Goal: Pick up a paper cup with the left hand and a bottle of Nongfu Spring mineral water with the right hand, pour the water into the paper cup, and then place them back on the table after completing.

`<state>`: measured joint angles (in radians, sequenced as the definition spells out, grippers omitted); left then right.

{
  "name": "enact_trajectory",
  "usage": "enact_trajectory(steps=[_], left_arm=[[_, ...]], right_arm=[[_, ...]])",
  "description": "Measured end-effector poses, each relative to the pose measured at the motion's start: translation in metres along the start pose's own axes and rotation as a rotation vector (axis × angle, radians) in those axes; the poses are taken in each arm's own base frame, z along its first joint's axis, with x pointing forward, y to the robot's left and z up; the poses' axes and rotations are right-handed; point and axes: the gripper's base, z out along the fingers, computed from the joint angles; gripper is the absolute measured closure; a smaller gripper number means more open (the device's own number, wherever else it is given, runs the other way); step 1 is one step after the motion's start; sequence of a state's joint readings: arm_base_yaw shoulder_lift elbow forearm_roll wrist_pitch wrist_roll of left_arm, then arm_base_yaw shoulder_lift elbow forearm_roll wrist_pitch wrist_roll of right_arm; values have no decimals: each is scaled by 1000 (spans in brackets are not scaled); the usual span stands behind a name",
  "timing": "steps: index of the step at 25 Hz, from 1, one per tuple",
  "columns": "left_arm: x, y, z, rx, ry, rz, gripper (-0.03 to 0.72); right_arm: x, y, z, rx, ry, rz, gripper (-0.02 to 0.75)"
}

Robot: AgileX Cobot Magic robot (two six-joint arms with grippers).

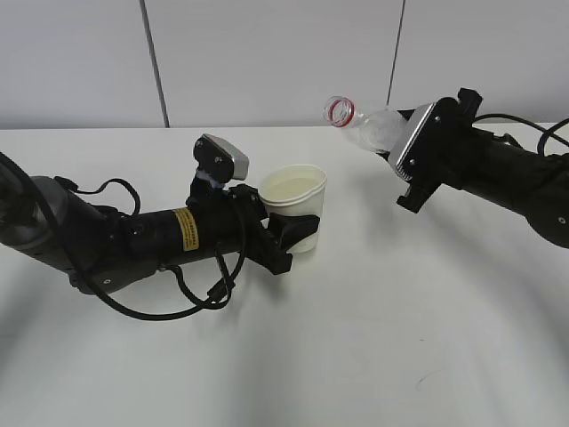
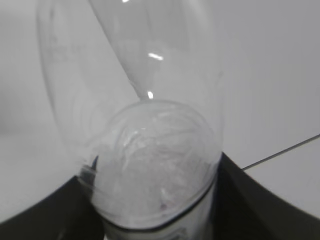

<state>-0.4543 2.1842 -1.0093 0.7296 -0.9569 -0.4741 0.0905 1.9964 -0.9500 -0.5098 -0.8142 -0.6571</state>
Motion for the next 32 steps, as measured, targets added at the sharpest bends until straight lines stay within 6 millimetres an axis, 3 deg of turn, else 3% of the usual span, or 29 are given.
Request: enact_trajectory(steps=[18, 32], left_arm=[[2, 1, 0, -6, 5, -7, 314], [6, 41, -21, -126, 20, -34, 314]], right_arm=[[1, 0, -1, 11, 7, 634, 343], [2, 1, -1, 11, 20, 847, 343]])
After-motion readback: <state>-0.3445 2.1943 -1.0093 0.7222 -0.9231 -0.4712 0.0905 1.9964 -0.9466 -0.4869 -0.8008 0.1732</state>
